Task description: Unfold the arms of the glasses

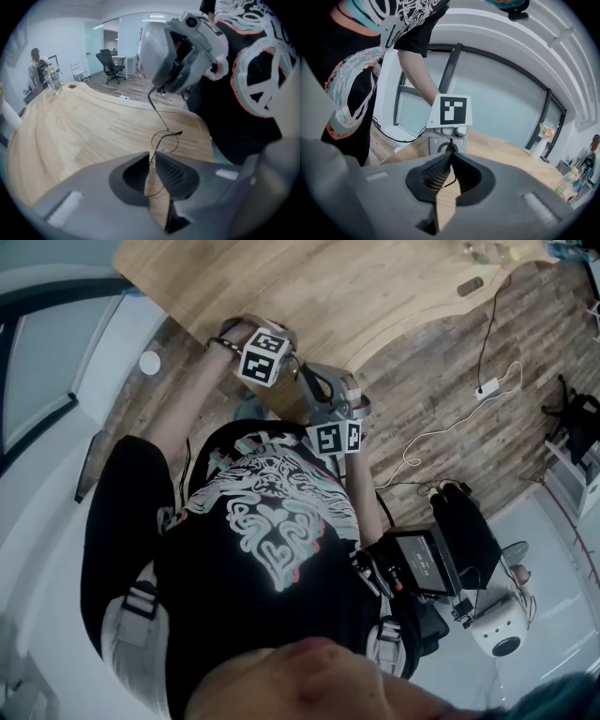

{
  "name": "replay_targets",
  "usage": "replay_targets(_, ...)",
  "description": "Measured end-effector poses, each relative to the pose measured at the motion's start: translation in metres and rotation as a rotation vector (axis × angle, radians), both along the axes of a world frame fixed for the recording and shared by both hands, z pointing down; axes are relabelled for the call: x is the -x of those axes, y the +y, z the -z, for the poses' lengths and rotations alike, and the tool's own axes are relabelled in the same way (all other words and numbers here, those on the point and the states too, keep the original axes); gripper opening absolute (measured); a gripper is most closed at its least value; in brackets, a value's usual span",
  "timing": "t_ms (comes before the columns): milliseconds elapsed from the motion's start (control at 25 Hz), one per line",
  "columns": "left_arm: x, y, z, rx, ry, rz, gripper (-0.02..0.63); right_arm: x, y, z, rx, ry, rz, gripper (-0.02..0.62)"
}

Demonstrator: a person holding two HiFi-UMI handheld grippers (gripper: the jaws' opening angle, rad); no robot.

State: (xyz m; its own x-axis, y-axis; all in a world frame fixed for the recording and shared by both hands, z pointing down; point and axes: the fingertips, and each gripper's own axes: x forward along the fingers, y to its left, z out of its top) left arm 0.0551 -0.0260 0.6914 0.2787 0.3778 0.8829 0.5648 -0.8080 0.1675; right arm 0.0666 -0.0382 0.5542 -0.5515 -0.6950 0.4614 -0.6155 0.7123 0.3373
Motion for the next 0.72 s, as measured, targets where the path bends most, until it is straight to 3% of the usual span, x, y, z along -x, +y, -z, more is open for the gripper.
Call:
replay_targets(440, 0.008, 0.007, -0.002, -0.038, -0.026, -0.092, 0.006, 0.001, 0.006, 0.002, -0.005, 0.021, 0.005, 0.023)
replay_targets(720, 0.015, 0.01, 0.004, 0.055, -0.017, 0.009, -0.008, -0.011, 0.004, 0.005, 0.026, -0.04, -0.068, 0.024)
